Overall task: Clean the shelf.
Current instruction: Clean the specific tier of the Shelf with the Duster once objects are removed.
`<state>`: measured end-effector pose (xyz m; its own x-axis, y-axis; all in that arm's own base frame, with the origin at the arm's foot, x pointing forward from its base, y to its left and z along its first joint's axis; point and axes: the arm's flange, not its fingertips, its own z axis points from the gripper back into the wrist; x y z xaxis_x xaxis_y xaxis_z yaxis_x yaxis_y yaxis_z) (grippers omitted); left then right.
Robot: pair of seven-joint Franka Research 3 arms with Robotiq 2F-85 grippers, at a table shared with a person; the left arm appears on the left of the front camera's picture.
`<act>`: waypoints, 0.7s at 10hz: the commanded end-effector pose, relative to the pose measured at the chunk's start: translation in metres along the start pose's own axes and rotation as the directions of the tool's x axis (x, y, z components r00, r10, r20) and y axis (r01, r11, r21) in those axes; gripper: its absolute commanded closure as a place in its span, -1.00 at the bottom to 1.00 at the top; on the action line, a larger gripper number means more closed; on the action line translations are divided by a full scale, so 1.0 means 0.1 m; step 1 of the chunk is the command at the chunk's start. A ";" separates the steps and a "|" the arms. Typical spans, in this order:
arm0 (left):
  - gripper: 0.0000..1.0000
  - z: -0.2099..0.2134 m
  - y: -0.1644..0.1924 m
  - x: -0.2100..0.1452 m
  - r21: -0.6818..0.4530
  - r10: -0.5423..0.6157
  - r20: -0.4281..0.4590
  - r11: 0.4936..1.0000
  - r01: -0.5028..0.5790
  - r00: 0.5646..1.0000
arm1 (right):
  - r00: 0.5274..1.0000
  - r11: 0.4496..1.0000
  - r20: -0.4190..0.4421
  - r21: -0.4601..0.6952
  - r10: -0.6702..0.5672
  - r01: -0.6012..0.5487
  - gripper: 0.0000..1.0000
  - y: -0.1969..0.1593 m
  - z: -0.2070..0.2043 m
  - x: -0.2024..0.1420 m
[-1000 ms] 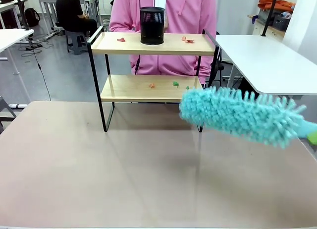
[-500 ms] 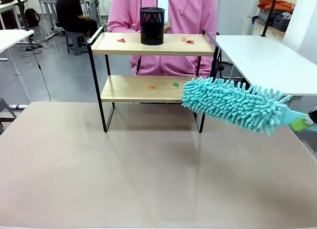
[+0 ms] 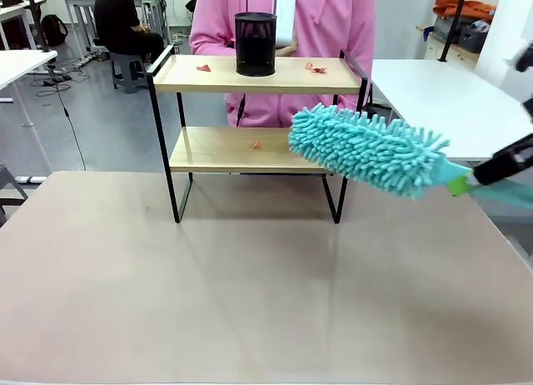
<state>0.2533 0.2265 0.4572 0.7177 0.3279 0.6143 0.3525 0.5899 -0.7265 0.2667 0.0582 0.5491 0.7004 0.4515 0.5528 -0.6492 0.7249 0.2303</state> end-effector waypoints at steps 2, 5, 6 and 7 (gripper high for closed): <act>-1.00 0.00 0.00 0.01 -0.016 -0.023 0.019 1.000 0.023 1.000 | 1.000 0.998 0.016 -0.063 -0.015 0.016 0.74 0.00 -0.47 0.20; -1.00 0.00 0.00 0.01 -0.016 -0.023 0.019 1.000 0.023 1.000 | 0.998 0.979 0.043 -0.195 -0.053 0.061 1.00 -0.01 -0.75 0.42; -1.00 0.00 0.00 0.01 -0.016 -0.023 0.019 1.000 0.023 1.000 | 0.995 0.974 0.068 -0.213 -0.069 0.082 1.00 0.01 -0.82 0.47; -1.00 0.00 0.00 0.01 -0.016 -0.023 0.019 1.000 0.023 1.000 | 0.987 0.963 0.129 -0.235 -0.100 0.128 1.00 0.03 -0.90 0.53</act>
<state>0.2531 0.2267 0.4573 0.7170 0.3275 0.6153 0.3531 0.5905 -0.7257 0.3202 0.1210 0.5120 0.7185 0.3794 0.5830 -0.5260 0.8448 0.0985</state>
